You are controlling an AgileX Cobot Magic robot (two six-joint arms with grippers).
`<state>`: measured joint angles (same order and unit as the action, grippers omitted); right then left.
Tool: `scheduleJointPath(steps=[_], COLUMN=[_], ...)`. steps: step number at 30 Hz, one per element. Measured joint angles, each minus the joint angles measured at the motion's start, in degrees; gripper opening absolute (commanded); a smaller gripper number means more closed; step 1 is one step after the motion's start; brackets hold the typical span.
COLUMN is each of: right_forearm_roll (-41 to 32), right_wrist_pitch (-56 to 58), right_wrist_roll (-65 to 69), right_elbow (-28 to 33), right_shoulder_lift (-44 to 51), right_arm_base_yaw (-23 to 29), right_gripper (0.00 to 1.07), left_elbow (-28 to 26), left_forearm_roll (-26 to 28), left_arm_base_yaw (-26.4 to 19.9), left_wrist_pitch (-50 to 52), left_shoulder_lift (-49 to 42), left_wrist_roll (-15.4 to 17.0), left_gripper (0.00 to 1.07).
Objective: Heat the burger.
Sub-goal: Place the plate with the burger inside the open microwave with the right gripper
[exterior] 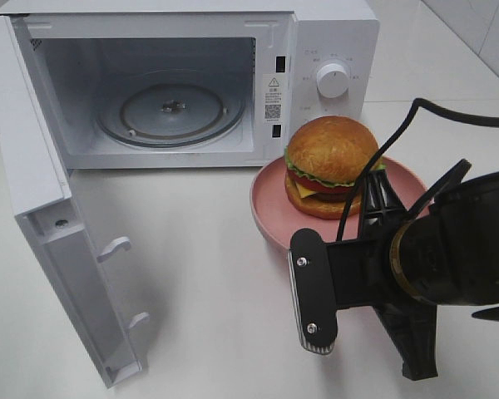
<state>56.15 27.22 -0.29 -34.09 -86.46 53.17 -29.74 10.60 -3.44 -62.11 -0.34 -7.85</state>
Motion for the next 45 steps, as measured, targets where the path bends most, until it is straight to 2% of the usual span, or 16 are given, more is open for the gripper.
scheduleJointPath(steps=[7, 19, 26, 28, 33, 35, 39, 40, 42, 43, 45], right_forearm_roll=[1.3, 1.4, -1.3, -6.2, -9.8, -15.1, -19.5, -23.0, -25.2, -30.0, -32.0], right_wrist_pitch=[-7.1, -12.6, -15.2, -17.4, -17.9, -18.5, -19.1, -19.3, -19.3, -19.3, -19.2], right_wrist_roll=[-6.2, -12.3, -18.4, -25.3, -31.8, -39.4, -46.4, -51.3, -54.2, -59.6, -62.6], right_elbow=[0.0, 0.1, 0.1, 0.1, -0.2, -1.3, -2.1, -2.5, -2.8, -3.2, -3.4], right_shoulder_lift=[0.0, 0.0, 0.0, 0.0, -0.1, -0.1, -0.1, -0.1, -0.1, -0.1, -0.1], right_arm_base_yaw=[0.0, 0.0, -1.4, -4.0, -6.1, -8.4, -10.0, -10.8, -11.2, -11.9, -12.0], right_gripper=[0.00, 0.00, 0.00, 0.00, 0.00, 0.00, 0.00, 0.00, 0.00, 0.00, 0.00], left_elbow=[0.0, 0.0, 0.0, 0.0, 0.0, 0.0, 0.0, 0.0, 0.0, 0.0, 0.0], left_forearm_roll=[0.0, 0.0, 0.0, 0.0, 0.0, 0.0, 0.0, 0.0, 0.0, 0.0, 0.0], left_arm_base_yaw=[0.0, 0.0, 0.0, 0.0, 0.0, 0.0, 0.0, 0.0, 0.0, 0.0, 0.0], left_wrist_pitch=[0.0, 0.0, 0.0, 0.0, 0.0, 0.0, 0.0, 0.0, 0.0, 0.0, 0.0], left_shoulder_lift=[0.0, 0.0, 0.0, 0.0, 0.0, 0.0, 0.0, 0.0, 0.0, 0.0, 0.0], left_wrist_roll=[0.0, 0.0, 0.0, 0.0, 0.0, 0.0, 0.0, 0.0, 0.0, 0.0, 0.0], left_gripper=[1.00, 1.00, 1.00, 1.00, 1.00, 1.00, 1.00, 1.00, 1.00, 1.00, 1.00])
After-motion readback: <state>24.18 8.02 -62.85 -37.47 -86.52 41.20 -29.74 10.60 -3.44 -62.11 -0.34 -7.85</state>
